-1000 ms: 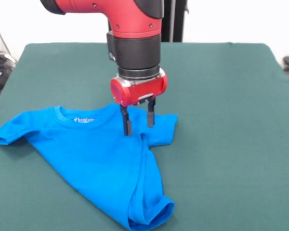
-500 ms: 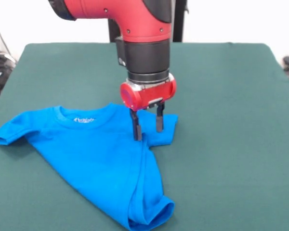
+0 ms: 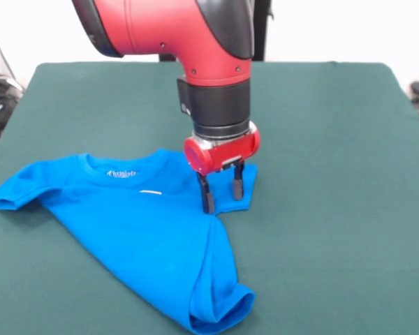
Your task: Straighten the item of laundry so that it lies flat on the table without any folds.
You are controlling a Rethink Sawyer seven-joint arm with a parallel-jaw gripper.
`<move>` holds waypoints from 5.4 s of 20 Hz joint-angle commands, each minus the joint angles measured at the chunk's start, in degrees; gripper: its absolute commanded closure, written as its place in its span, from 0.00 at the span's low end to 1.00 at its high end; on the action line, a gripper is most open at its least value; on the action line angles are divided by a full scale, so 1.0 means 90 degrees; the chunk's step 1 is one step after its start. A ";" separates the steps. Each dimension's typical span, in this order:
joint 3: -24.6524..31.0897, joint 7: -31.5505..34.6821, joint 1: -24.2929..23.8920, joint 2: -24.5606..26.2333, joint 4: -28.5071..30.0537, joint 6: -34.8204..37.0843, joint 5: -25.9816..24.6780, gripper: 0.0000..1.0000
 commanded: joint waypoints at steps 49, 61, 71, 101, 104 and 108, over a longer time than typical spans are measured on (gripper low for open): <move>0.0274 0.1178 -0.0143 -0.0145 0.0331 0.0333 0.0249 0.00; 0.0353 0.1149 -0.0178 0.0208 0.0271 0.0085 0.0164 0.00; 0.0346 0.1174 -0.0181 0.0272 0.0317 0.0022 0.0148 0.00; 0.0318 0.1265 -0.0142 0.0223 0.0276 -0.0022 0.0218 0.00; 0.0288 0.1286 -0.0114 0.0202 0.0280 -0.0001 0.0232 0.00; 0.0452 0.1281 -0.0279 0.0229 0.0385 -0.0217 0.0184 1.00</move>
